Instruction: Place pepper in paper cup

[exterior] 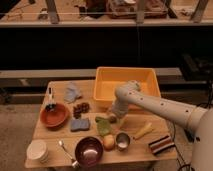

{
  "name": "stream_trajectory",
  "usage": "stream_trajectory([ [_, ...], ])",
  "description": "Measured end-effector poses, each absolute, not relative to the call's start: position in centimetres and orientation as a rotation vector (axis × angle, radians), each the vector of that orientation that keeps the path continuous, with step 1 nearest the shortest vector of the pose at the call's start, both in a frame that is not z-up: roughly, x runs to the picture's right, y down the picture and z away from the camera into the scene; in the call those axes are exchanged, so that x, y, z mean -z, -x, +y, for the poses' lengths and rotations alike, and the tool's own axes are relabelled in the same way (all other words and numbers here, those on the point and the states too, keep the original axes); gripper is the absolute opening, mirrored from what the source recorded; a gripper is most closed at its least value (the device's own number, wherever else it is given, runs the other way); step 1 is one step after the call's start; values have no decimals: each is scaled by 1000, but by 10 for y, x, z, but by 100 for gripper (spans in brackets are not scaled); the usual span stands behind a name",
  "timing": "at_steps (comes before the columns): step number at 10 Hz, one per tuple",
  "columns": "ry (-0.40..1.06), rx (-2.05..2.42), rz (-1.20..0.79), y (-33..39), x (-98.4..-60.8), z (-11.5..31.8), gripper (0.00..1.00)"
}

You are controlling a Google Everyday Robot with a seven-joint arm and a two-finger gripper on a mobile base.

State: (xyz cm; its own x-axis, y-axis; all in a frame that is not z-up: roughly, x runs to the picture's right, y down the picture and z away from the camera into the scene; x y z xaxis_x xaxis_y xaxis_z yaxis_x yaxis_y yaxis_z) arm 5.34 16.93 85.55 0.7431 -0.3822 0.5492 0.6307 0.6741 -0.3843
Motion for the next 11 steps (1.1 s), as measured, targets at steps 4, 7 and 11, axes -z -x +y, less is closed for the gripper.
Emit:
stream_trajectory([
  [4,608,565,-446,-50,-869,169,60],
  [7,617,560,-450,-48,-874,173,60],
  [11,653,488,-536,-56,-876,172,41],
])
